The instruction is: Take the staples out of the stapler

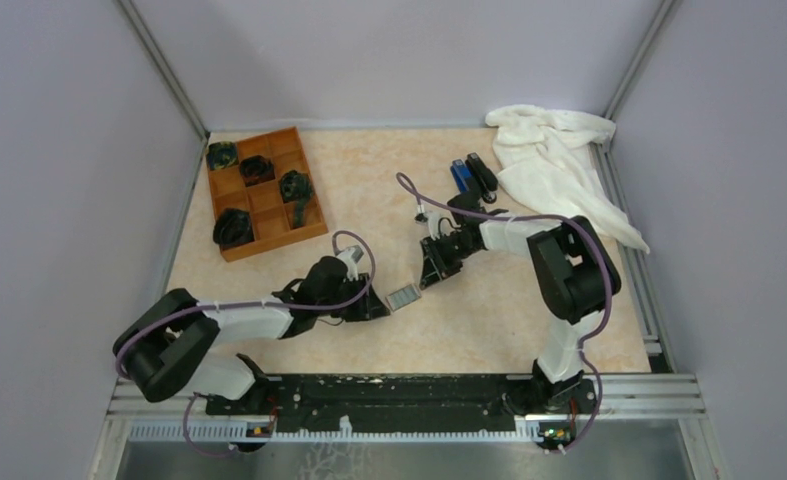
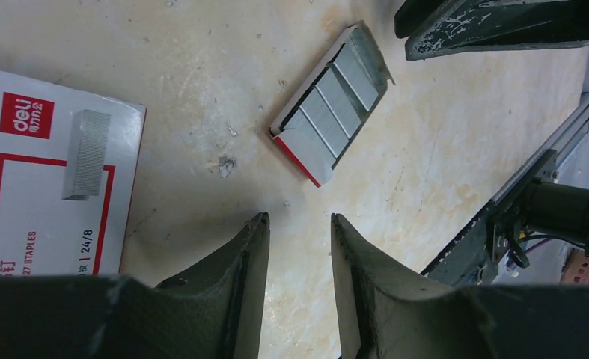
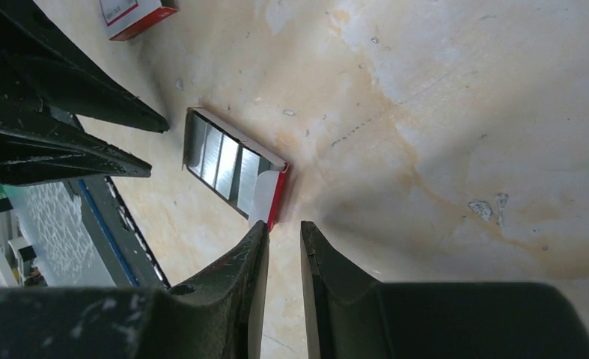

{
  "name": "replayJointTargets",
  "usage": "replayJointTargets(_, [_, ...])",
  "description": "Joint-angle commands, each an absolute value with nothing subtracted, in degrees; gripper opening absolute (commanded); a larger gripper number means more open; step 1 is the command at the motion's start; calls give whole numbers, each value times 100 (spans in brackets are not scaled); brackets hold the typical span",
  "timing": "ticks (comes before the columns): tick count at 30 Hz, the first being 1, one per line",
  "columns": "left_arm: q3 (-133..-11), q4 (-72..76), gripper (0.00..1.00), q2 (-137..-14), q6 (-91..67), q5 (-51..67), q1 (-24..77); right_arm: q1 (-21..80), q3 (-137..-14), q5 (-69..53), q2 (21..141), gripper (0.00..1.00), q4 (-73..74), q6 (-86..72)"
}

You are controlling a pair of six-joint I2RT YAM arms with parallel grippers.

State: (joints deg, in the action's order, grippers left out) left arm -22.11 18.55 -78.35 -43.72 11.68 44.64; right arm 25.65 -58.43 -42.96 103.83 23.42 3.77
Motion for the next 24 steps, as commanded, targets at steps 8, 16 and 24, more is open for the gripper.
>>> replayJointTargets(8, [-2646, 1817, 38, -8464, -4254, 1212, 4477, 2688, -5934, -4430, 10746, 24, 2036, 37])
replayJointTargets(16, [-2744, 1696, 33, -8602, -4192, 1196, 4471, 2889, -5916, -4175, 10827, 23, 1968, -62])
replayJointTargets(24, [-2797, 1619, 30, -8635, -4092, 1138, 4474, 3030, -5917, -3603, 10824, 17, 1998, -50])
